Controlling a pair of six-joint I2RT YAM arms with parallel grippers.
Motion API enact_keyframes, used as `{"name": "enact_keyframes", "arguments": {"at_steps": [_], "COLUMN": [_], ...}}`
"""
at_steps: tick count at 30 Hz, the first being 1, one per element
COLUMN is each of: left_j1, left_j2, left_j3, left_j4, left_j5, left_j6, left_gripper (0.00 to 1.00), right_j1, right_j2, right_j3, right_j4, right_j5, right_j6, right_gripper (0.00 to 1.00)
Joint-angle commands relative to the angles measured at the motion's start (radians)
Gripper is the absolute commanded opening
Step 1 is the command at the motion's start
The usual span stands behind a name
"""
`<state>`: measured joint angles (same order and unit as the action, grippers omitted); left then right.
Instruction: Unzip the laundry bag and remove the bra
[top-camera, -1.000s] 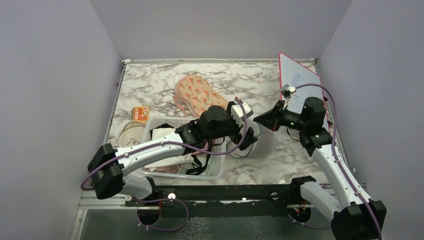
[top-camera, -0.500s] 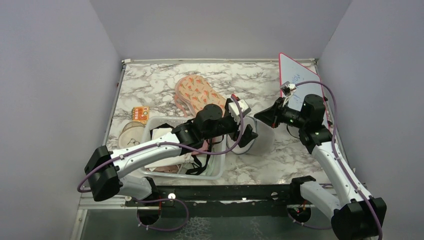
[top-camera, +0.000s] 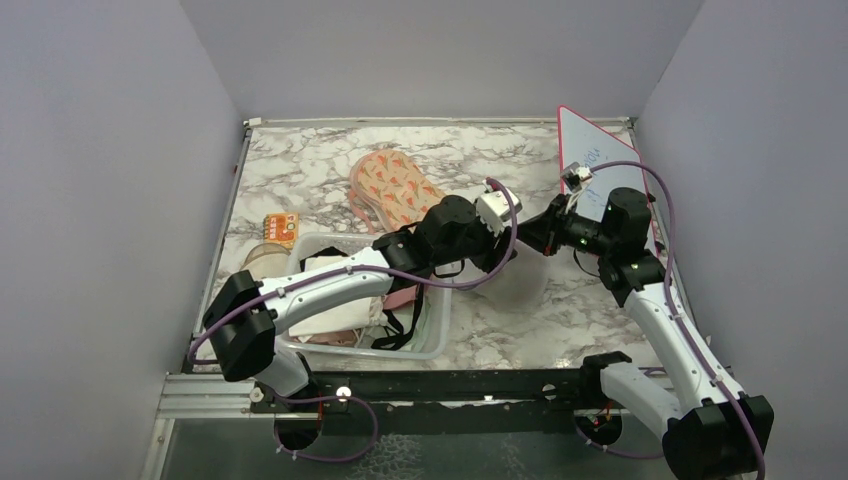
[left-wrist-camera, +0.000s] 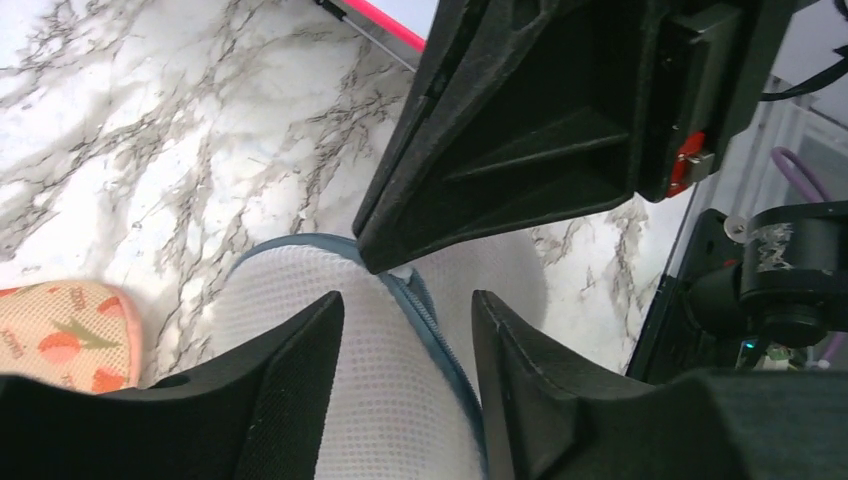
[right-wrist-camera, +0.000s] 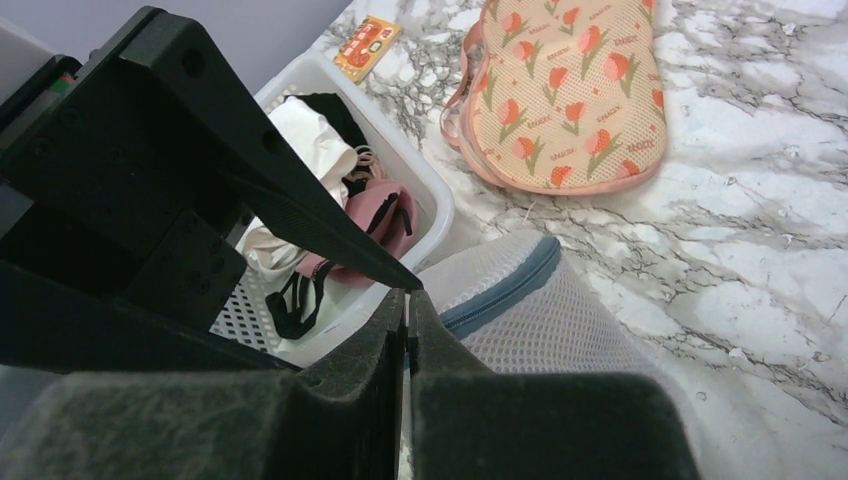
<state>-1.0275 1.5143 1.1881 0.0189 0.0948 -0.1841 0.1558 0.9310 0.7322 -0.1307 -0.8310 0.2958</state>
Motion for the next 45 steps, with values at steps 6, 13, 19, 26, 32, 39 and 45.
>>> {"name": "enact_keyframes", "arguments": {"at_steps": [6, 13, 19, 26, 32, 39, 45], "left_j1": [0.004, 0.004, 0.003, -0.013, -0.02, -0.02, -0.019], "left_j2": [-0.042, -0.108, -0.153, -0.266, -0.362, -0.392, -0.394], "left_j3": [-0.035, -0.102, -0.13, -0.206, -0.257, -0.255, -0.258], "left_j4": [-0.019, 0.02, 0.056, 0.149, 0.21, 0.207, 0.22], "left_j5": [-0.045, -0.012, 0.017, 0.073, 0.075, 0.159, 0.176], "left_j6": [0.011, 0.02, 0.053, 0.158, 0.224, 0.293, 0.281], "left_gripper": [0.17, 0.0, 0.0, 0.0, 0.0, 0.0, 0.0], "right_j1": [0.003, 0.003, 0.004, 0.001, 0.001, 0.004, 0.038], "right_j2": [-0.038, -0.044, -0.014, 0.025, 0.081, 0.186, 0.243], "right_j3": [0.017, -0.021, -0.016, -0.041, -0.048, 0.008, 0.025], "right_j4": [-0.006, 0.045, 0.062, 0.09, 0.149, 0.149, 0.118], "right_j5": [0.02, 0.053, 0.085, 0.164, 0.135, -0.031, -0.066], "right_j6": [-0.015, 0.053, 0.076, 0.08, 0.085, -0.012, -0.049], "right_gripper": [0.01, 0.01, 0.01, 0.01, 0.01, 0.01, 0.01]}}
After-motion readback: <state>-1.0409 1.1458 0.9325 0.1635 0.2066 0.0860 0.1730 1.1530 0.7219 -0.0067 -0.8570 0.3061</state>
